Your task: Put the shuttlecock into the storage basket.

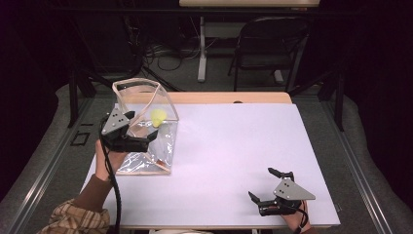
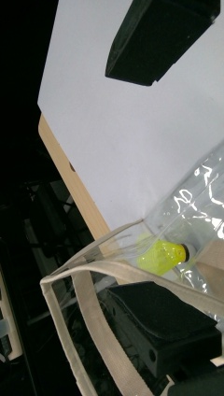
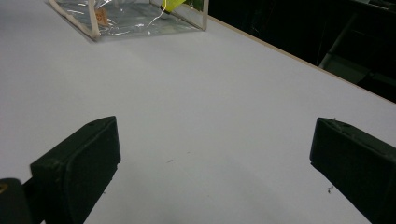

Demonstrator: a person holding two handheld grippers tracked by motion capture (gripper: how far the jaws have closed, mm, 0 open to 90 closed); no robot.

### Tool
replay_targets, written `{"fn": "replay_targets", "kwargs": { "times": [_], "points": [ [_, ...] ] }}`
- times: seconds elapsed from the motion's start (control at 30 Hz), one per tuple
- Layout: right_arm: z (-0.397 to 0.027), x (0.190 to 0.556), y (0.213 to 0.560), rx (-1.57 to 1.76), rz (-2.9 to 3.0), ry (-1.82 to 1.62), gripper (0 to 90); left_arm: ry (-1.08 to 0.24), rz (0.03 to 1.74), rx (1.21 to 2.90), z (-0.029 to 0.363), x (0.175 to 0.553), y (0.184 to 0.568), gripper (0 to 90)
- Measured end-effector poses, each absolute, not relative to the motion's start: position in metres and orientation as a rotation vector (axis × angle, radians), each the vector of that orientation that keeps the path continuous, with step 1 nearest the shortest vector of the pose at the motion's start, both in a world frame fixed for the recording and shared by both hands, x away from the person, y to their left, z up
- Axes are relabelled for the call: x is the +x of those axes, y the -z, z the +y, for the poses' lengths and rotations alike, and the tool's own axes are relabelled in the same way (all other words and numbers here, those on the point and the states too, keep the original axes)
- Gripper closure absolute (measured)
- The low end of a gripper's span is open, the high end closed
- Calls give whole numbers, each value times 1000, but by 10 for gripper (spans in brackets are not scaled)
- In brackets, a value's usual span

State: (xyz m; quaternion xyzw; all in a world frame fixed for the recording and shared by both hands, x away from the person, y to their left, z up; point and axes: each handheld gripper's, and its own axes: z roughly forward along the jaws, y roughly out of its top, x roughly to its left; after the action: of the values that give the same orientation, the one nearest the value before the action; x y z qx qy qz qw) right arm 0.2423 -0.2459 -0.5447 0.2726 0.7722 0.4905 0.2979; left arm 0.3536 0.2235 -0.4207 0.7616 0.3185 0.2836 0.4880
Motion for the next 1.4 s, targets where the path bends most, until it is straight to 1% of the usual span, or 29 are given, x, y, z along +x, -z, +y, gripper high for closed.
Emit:
{"fn": "replay_targets", "kwargs": {
  "times": [0.47, 0.57, 1.13, 1.4],
  "points": [
    [-246, 242, 545, 722, 2056, -1300, 13, -681, 769, 1818, 229, 330, 435, 0],
    [-246, 242, 545, 722, 2054, -1301, 13, -696, 762, 1821, 229, 325, 441, 0],
    [-245, 242, 545, 722, 2053, -1299, 13, -652, 727, 1820, 229, 305, 471, 0],
    [-245, 243, 545, 724, 2049, -1297, 13, -626, 760, 1815, 233, 300, 490, 0]
  ]
}}
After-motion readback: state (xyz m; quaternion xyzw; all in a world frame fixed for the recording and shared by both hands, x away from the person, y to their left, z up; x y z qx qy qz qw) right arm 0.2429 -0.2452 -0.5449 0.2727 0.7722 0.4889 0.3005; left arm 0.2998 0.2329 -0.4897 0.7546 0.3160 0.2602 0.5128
